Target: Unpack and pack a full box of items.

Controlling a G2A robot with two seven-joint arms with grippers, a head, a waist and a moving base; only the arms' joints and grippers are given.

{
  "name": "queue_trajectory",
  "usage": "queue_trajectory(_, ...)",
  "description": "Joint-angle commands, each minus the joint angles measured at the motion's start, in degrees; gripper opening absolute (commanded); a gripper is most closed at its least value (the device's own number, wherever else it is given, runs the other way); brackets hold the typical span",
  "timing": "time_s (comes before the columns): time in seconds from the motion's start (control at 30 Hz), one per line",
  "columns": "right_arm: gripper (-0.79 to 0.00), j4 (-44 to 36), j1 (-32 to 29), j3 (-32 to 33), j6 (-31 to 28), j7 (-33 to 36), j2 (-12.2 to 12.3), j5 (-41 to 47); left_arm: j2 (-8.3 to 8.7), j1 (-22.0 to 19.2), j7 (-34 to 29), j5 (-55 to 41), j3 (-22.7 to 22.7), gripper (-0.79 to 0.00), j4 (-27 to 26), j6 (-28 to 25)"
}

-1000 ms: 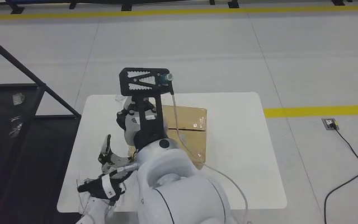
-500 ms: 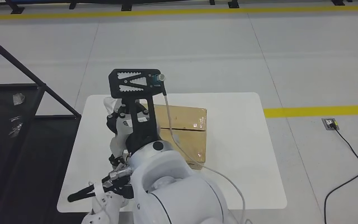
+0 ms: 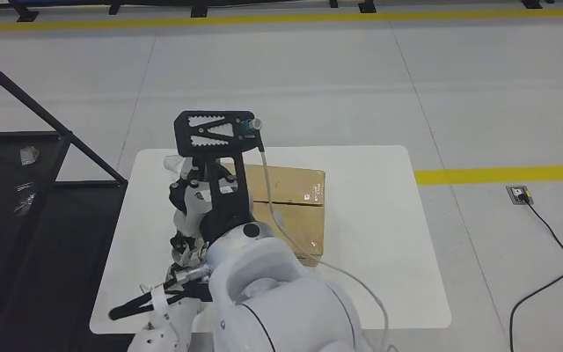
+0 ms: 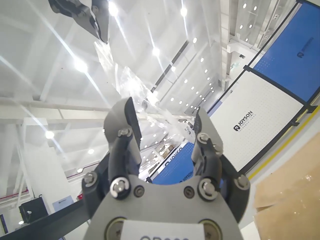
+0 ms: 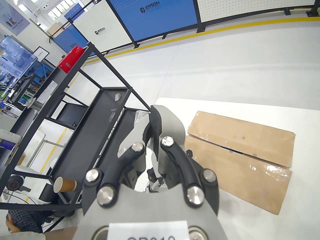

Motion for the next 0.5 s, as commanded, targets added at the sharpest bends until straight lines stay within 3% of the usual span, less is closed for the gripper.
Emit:
queue_trajectory(0.0, -0.785, -0.2, -0.1, 0.1, 0.0, 0.0, 0.0, -0.1, -0.07, -0.2, -0.5, 0.6, 0.1, -0.394, 0.1, 0.5)
queue_trajectory(0.17, -0.785, -0.6, -0.9, 0.7, 0.4, 0.3, 0.2, -0.8, -0.04, 0.1, -1.1, 0.0, -0.9, -0.508, 0.1, 1.1)
queue_trajectory(0.47, -0.785, -1.6, -2.6, 1.9, 0.9, 1.4, 0.6, -1.5, 0.26, 0.3, -1.6, -1.1, -3.6, -0.563, -0.4, 1.2)
